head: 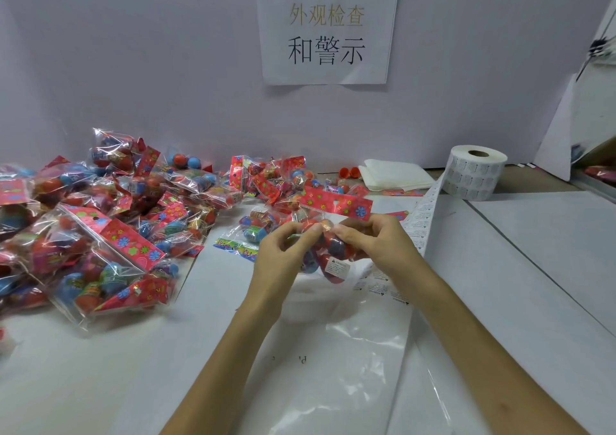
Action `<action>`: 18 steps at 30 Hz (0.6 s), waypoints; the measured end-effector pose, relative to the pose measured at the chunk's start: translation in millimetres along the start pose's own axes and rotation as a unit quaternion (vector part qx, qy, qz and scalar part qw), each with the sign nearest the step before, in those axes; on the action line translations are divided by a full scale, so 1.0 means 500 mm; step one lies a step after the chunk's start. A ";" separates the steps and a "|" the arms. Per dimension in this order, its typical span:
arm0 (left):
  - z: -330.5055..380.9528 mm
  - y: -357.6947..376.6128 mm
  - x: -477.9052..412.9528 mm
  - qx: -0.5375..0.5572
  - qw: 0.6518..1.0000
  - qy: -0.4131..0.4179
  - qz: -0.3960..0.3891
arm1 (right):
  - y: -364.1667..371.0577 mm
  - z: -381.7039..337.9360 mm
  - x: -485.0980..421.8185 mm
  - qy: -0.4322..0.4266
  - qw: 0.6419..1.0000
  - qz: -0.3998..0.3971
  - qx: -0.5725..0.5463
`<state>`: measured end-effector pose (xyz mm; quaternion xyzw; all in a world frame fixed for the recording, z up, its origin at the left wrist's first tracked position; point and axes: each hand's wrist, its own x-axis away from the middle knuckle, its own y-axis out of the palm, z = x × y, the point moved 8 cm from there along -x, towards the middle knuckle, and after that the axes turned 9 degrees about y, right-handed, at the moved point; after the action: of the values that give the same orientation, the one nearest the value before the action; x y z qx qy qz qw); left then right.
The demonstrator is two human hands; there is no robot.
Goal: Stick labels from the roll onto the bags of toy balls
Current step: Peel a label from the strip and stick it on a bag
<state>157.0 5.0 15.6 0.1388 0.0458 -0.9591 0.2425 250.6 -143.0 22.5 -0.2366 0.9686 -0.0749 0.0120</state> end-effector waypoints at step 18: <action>0.013 0.027 0.008 -0.082 0.994 0.009 -0.075 | -0.010 -0.004 0.010 0.018 0.988 -0.141 0.066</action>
<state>158.3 -9.9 20.6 0.1237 0.1365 -0.9662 0.1802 248.7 -149.5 25.5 -0.3680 0.9187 -0.1435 -0.0004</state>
